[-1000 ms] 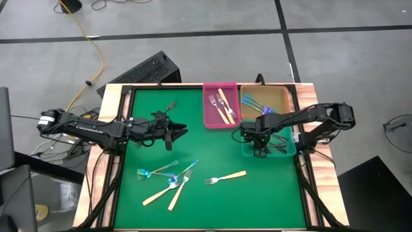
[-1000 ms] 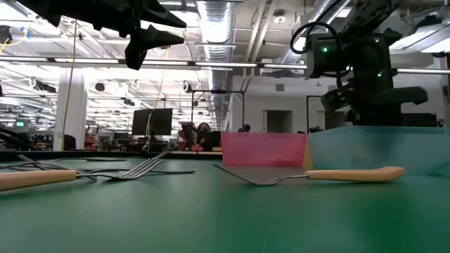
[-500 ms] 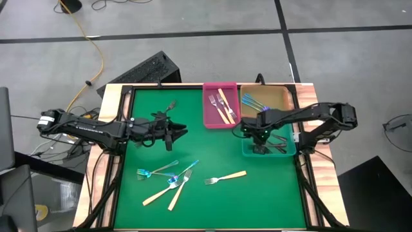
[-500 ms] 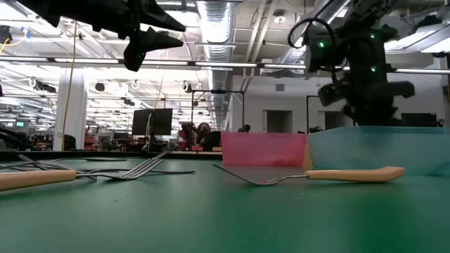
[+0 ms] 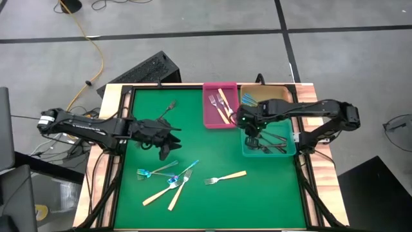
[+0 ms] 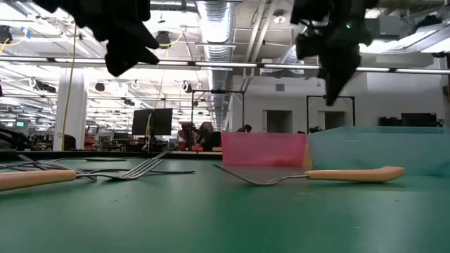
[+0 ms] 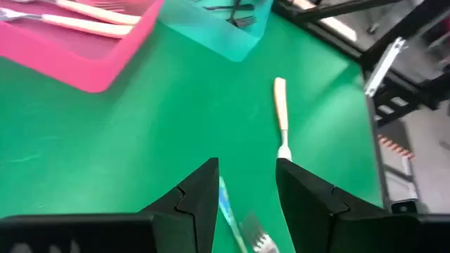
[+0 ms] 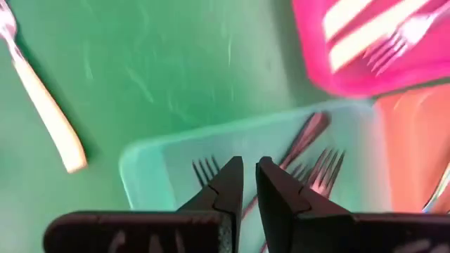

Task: Sort silverware by color (type)
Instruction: Put the yellow fork into the pink bin

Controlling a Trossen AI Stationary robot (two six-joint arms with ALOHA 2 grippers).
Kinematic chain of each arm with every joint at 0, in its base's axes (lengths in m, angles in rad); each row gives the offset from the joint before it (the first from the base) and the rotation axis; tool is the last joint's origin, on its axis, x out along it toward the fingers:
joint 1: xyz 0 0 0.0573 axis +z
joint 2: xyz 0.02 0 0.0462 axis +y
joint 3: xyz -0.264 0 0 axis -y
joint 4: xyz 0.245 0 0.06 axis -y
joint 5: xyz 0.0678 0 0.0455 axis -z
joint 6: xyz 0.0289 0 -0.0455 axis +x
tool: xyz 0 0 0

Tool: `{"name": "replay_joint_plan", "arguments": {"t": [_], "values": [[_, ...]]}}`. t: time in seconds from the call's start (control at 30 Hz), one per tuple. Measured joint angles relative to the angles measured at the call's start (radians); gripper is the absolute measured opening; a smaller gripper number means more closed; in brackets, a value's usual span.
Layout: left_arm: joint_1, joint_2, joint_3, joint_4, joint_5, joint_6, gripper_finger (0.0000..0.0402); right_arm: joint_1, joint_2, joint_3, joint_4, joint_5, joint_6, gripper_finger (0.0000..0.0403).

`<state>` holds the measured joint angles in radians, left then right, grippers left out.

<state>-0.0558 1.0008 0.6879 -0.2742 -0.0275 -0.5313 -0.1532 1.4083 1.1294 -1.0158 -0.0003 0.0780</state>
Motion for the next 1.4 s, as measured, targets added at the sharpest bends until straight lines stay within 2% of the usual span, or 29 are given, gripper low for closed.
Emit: {"name": "replay_joint_plan", "arguments": {"t": [0.33, 0.47, 0.7, 1.03, 1.23, 1.4], "values": [[-0.078, 0.000, 0.184, -0.410, -0.025, -0.045, 0.0125, 0.000, -0.018, 0.135, -0.043, 0.000, 0.001, 0.0065], [-0.144, 0.000, 0.188, -0.444, -0.025, -0.089, 0.0125, 0.000, -0.017, 0.149, -0.061, 0.000, 0.000, 0.0065], [-0.315, 0.035, 0.189, -0.501, 0.049, -0.198, 0.0125, 0.000, -0.016, 0.149, -0.065, 0.000, 0.001, 0.0065], [-0.548, 0.184, 0.188, -0.507, 0.049, -0.425, 0.0125, 0.000, -0.016, 0.149, -0.059, 0.000, 0.001, 0.0065], [-0.623, 0.288, 0.188, -0.482, 0.053, -0.484, 0.0126, 0.000, -0.016, 0.149, -0.053, 0.000, -0.004, 0.0065], [-0.646, 0.358, 0.188, -0.468, 0.087, -0.517, 0.0131, 0.000, -0.016, 0.149, -0.053, 0.000, -0.008, 0.0065]]}}
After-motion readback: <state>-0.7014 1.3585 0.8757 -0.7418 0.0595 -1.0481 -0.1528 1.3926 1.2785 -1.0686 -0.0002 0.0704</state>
